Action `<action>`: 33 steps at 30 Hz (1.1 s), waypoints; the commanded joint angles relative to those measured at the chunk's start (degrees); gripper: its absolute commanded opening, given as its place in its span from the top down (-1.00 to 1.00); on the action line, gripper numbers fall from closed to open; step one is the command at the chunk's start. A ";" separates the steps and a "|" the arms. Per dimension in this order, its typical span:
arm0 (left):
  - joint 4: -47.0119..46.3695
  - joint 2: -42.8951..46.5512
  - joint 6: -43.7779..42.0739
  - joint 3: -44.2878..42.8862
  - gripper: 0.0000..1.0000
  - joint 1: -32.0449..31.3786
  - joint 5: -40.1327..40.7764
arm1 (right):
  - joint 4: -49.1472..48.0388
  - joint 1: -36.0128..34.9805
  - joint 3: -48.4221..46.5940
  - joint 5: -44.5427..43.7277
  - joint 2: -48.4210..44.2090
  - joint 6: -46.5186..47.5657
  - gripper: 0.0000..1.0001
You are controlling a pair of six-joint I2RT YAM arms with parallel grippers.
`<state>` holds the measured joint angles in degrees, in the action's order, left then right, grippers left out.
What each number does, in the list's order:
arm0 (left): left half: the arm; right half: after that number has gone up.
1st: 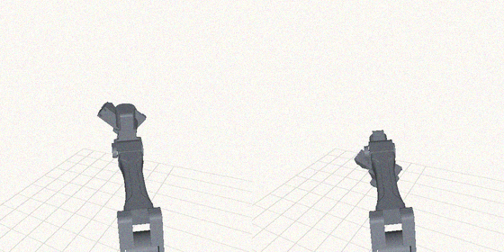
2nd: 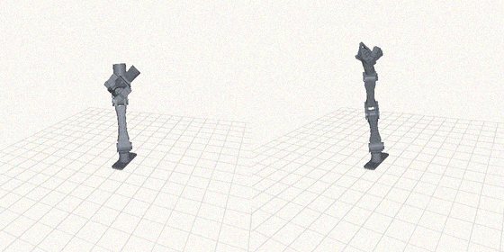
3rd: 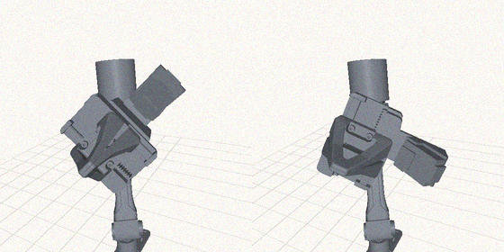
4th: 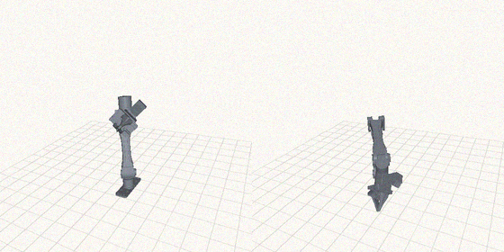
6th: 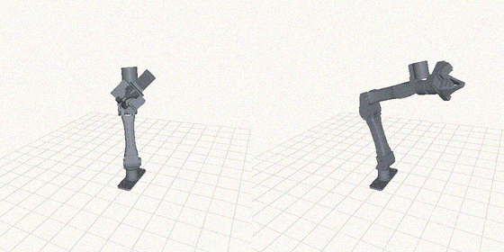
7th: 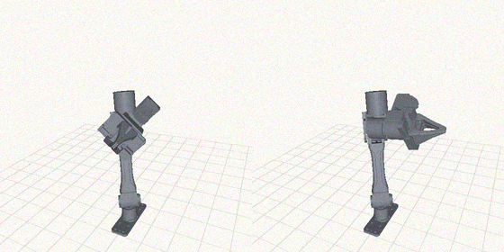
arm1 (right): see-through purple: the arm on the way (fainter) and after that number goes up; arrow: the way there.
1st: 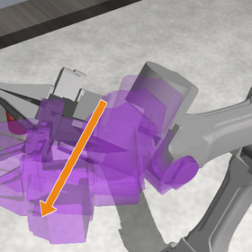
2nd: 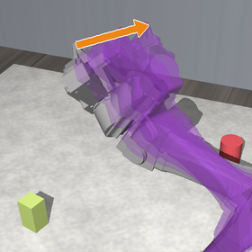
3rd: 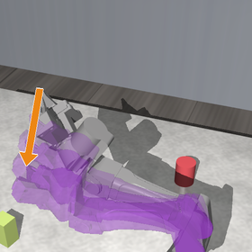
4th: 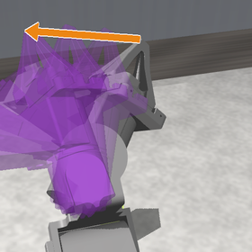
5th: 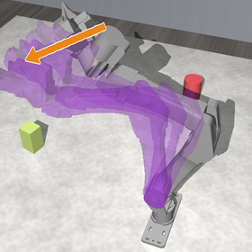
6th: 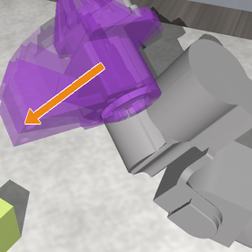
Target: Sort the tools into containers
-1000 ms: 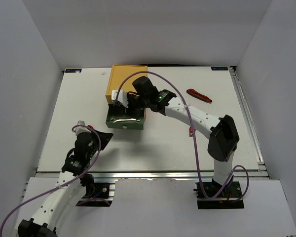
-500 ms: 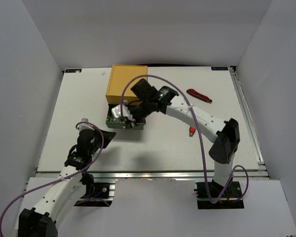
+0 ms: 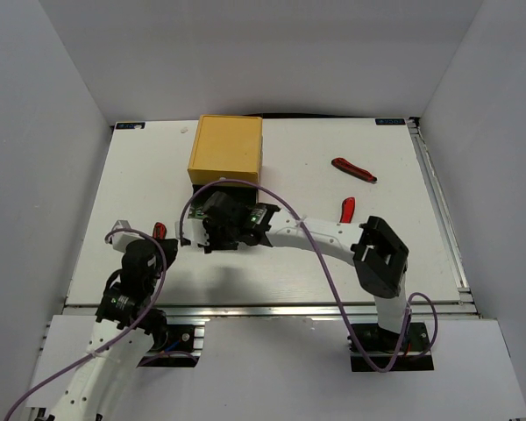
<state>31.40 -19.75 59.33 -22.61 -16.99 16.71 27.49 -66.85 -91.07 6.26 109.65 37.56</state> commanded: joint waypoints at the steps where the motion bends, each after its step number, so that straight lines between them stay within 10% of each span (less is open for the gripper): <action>1: 5.87 0.76 0.35 -0.86 1.00 0.03 3.42 | -8.84 0.49 -1.40 -11.00 2.06 -3.03 1.00; 7: 6.83 0.85 -0.09 -1.73 0.95 0.03 4.30 | -15.79 1.11 2.39 -16.36 2.85 1.63 0.97; 17: 5.61 0.94 0.17 -1.12 0.59 0.03 3.86 | -16.15 5.14 -0.86 -18.30 5.75 5.06 -0.20; 24: 1.66 -0.64 -0.44 -0.33 -0.04 0.03 0.96 | -13.95 7.52 -4.47 -18.48 8.65 6.38 -0.51; 33: -9.04 -2.83 -0.01 2.04 -0.14 0.03 -5.26 | 3.69 9.89 -9.91 2.85 4.27 10.33 -0.60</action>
<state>29.21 -21.58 59.37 -21.78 -16.99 15.51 23.18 -57.47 -97.41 -1.80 118.85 44.62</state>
